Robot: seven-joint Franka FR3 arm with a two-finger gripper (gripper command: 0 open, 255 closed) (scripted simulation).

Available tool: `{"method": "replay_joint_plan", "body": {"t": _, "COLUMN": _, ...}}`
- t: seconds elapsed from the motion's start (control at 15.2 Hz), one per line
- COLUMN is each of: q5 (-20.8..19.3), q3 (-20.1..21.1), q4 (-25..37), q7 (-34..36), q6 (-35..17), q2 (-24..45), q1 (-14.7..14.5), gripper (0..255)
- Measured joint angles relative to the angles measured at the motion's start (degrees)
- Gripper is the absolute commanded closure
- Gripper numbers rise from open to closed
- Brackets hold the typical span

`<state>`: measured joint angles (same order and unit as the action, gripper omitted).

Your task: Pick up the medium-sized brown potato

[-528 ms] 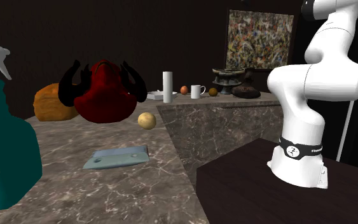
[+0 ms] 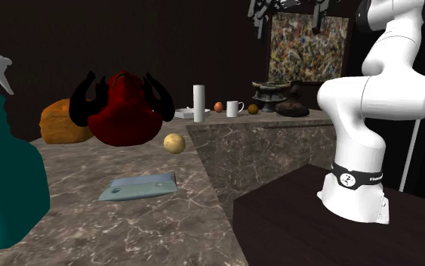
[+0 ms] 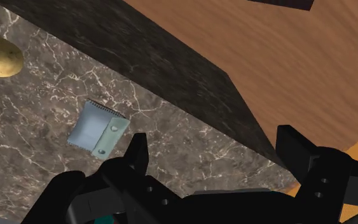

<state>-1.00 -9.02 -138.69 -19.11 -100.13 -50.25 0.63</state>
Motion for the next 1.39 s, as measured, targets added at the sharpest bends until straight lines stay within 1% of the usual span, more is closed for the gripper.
{"method": "replay_joint_plan", "body": {"t": 0.13, "q5": -1.8, "q3": -2.7, "q4": -2.7, "q7": -4.3, "q6": -1.6, "q2": -0.8, "q1": 0.1, "gripper": 0}}
{"method": "replay_joint_plan", "body": {"t": 0.33, "q5": -4.8, "q3": -7.3, "q4": -4.9, "q7": -11.2, "q6": -3.5, "q2": -0.8, "q1": 0.4, "gripper": 0}}
{"method": "replay_joint_plan", "body": {"t": 0.59, "q5": -8.7, "q3": -13.7, "q4": -6.2, "q7": -20.3, "q6": -6.9, "q2": 1.4, "q1": 0.3, "gripper": 0}}
{"method": "replay_joint_plan", "body": {"t": 0.92, "q5": -12.8, "q3": -22.4, "q4": -5.9, "q7": -31.9, "q6": -11.5, "q2": 6.3, "q1": -0.7, "gripper": 0}}
{"method": "replay_joint_plan", "body": {"t": 1.19, "q5": -14.7, "q3": -29.8, "q4": -3.8, "q7": -41.2, "q6": -15.8, "q2": 12.2, "q1": -3.2, "gripper": 0}}
{"method": "replay_joint_plan", "body": {"t": 1.39, "q5": -14.8, "q3": -36.0, "q4": -1.3, "q7": -48.7, "q6": -19.1, "q2": 17.5, "q1": -6.1, "gripper": 0}}
